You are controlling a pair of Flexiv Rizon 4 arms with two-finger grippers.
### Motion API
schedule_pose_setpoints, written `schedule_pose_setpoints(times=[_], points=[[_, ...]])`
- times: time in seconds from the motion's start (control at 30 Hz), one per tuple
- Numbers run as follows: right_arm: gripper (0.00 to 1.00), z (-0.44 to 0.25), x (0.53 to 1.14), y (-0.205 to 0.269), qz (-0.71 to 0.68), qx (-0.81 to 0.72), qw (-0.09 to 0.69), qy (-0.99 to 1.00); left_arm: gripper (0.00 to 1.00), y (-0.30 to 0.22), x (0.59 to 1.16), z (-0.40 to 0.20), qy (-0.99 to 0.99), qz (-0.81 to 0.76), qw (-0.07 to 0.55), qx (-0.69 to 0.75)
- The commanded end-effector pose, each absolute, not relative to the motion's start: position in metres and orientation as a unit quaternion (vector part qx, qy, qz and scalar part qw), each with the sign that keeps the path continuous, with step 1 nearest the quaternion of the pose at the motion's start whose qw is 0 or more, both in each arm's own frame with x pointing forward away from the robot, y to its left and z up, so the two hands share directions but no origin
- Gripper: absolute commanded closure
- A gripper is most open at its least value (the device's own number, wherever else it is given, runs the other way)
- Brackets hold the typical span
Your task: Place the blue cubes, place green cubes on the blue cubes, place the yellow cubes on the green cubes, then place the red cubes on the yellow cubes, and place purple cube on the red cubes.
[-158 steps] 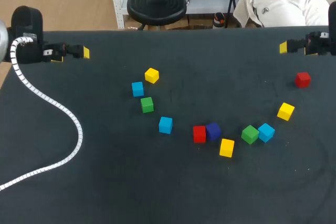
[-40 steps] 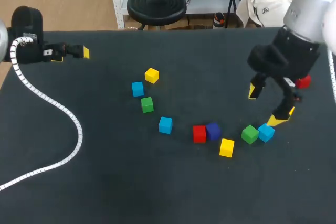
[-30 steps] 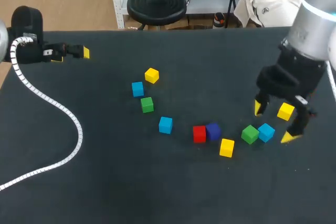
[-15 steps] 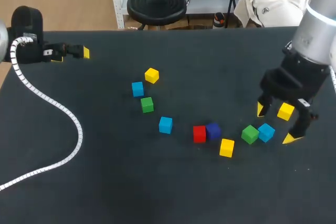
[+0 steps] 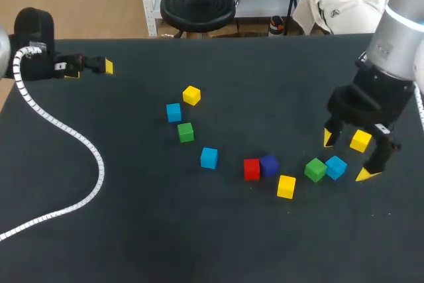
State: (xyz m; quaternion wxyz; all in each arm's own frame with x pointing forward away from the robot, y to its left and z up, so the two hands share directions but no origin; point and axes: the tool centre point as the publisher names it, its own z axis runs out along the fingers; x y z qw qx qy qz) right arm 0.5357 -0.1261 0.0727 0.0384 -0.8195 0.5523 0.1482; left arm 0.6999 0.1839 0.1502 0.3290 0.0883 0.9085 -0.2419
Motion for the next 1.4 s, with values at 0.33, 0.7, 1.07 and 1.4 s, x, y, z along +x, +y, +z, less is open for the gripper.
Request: schedule_pose_setpoints(times=[0.33, 0.7, 1.07, 1.4], points=[[0.00, 0.052, 0.528, -0.130, 0.144, -0.832, 0.020, 0.536, 0.00, 0.185, 0.700, 0.150, 0.908, -0.244, 0.330, 0.089], [0.00, 0.045, 0.531, -0.149, 0.138, -0.839, 0.043, 0.525, 0.00, 0.185, 0.700, 0.150, 0.908, -0.244, 0.330, 0.089], [0.00, 0.032, 0.544, -0.151, 0.148, -0.846, 0.039, 0.511, 0.00, 0.185, 0.700, 0.150, 0.908, -0.244, 0.330, 0.089], [0.00, 0.024, 0.558, -0.153, 0.141, -0.845, 0.062, 0.511, 0.00, 0.185, 0.700, 0.150, 0.908, -0.244, 0.330, 0.089]])
